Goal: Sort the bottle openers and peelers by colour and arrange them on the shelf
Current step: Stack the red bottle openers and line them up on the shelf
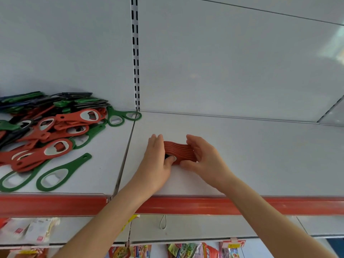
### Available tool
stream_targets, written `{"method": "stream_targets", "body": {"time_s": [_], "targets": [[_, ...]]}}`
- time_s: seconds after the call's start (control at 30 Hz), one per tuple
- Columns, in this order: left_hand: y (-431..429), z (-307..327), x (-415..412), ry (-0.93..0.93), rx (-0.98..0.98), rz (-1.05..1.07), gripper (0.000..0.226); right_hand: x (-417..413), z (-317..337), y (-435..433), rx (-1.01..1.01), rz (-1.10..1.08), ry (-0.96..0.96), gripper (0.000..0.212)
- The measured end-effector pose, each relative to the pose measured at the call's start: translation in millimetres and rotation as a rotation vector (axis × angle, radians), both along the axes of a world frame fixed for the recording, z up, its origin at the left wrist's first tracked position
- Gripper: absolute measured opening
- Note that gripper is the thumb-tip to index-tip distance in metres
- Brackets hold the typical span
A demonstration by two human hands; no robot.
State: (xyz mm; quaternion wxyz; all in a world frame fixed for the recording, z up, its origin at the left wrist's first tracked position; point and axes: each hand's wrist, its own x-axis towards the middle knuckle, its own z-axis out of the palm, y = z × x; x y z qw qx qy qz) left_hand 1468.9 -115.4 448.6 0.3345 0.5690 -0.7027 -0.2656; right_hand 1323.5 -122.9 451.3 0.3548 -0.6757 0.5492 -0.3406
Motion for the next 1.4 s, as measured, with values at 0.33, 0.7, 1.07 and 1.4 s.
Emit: {"method": "stream_targets", "body": {"time_s": [0.33,0.7,1.07,1.4], "targets": [[0,0,21,-0.22,-0.064,-0.053,0.064,-16,3,-2,0.033,0.028,0.091,0.054],[-29,38,30,0.223,0.094,-0.155,0.022,-37,45,-3,0.126,0.135,0.084,0.031],[-71,64,-76,0.422,0.435,-0.318,0.009,-120,47,4,-0.306,-0.148,0.567,0.031],[-98,48,-257,0.427,0.466,-0.379,0.018,-297,39,-11,-0.244,-0.232,0.628,0.016]]}}
